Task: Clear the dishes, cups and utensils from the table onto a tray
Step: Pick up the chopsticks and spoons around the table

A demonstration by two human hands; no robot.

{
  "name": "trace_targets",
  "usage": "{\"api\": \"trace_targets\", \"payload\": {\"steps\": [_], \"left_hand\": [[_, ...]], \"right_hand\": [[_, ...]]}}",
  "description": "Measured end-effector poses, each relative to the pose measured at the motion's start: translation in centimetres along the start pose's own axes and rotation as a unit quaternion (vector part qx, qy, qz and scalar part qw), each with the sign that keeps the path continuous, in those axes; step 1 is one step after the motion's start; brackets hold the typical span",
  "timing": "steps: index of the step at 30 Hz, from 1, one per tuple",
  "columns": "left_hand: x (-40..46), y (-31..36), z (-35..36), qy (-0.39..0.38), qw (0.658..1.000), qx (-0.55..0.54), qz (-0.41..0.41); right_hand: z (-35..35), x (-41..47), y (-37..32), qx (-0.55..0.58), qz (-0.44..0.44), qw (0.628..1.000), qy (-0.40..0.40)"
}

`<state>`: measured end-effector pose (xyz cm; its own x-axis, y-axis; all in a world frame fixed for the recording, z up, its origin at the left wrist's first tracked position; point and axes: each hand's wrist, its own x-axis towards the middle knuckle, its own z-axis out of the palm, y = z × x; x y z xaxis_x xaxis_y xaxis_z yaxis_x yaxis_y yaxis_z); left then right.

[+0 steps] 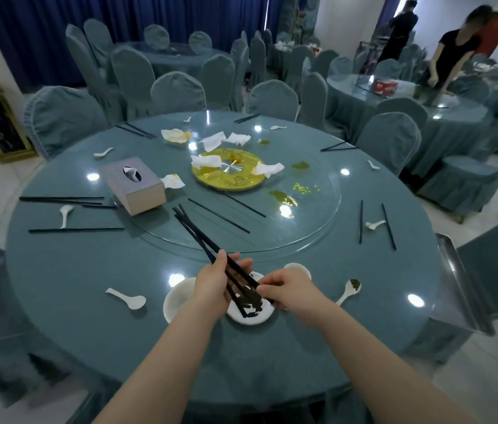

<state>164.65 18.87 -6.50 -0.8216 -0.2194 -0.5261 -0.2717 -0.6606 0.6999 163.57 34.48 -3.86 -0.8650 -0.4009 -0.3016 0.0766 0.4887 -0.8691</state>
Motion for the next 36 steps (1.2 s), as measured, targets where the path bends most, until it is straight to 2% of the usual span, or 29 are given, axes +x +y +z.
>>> {"api": "trace_targets", "payload": {"steps": [8,17,22,27,31,36], "left_hand": [[2.2,2.5,-1.4,0.029,0.997,-0.053,0.041],[7.9,5.9,-0.6,0.092,0.989,-0.096,0.056],[12.0,7.2,-0.3,0.129,0.983,-0.119,0.047],[15.2,7.8,-1.2,0.205,0.967,-0.138,0.059],[16.4,7.8,-2.2,0.251,0.959,-0.112,0.067],[16.4,7.0,-3.5,0.24,0.963,-0.105,0.06]], "right_hand": [[1.1,4.2,-1.0,-0.017,0.009,1.0,0.019],[-2.1,13.5,-1.1,-0.008,0.001,1.0,-0.028],[-4.8,21.1,0.9,-0.007,0.005,1.0,0.016],[-6.5,29.5,4.0,-0.151,0.017,0.986,0.065],[-6.7,35.1,5.4,-0.253,0.013,0.964,0.08],[-5.5,38.5,5.9,-0.396,0.014,0.915,0.075]]}}
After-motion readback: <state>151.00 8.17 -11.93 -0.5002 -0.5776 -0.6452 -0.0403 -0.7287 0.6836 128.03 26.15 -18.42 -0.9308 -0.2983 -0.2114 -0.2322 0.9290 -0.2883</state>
